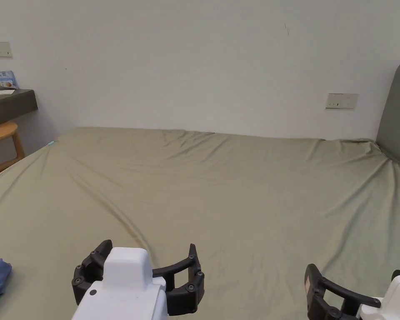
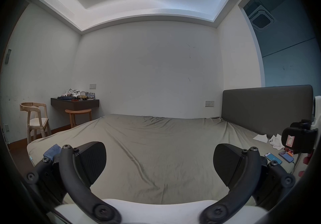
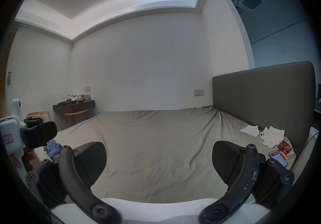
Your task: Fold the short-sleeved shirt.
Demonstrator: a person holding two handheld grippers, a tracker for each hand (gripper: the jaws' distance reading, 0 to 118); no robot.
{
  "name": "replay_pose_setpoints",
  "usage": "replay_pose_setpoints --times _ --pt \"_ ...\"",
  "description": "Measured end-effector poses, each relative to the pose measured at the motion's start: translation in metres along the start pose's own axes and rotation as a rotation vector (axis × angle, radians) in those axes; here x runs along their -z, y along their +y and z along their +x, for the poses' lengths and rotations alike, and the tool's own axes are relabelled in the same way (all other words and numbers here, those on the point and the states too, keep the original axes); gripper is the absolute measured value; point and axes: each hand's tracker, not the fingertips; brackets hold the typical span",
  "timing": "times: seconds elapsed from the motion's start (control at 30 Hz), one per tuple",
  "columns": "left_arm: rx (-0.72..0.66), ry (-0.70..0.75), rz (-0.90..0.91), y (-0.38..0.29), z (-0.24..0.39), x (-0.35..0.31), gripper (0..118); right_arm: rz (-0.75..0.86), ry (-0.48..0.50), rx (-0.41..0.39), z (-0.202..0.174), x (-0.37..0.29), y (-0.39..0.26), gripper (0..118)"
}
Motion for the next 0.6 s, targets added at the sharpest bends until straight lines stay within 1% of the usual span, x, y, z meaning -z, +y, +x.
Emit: replay_pose_setpoints --times 0.1,0.6 --pt "0.008 -0.001 0.004 0.0015 0.0010 -0.0008 118 0.004 -0.007 -0.013 0.0001 0.0001 0.0016 118" --pt "0.020 -0.003 0.033 0.0072 0.0057 -0.0038 118 0.020 -0.053 -0.024 0.0055 -0.0006 0.0083 118"
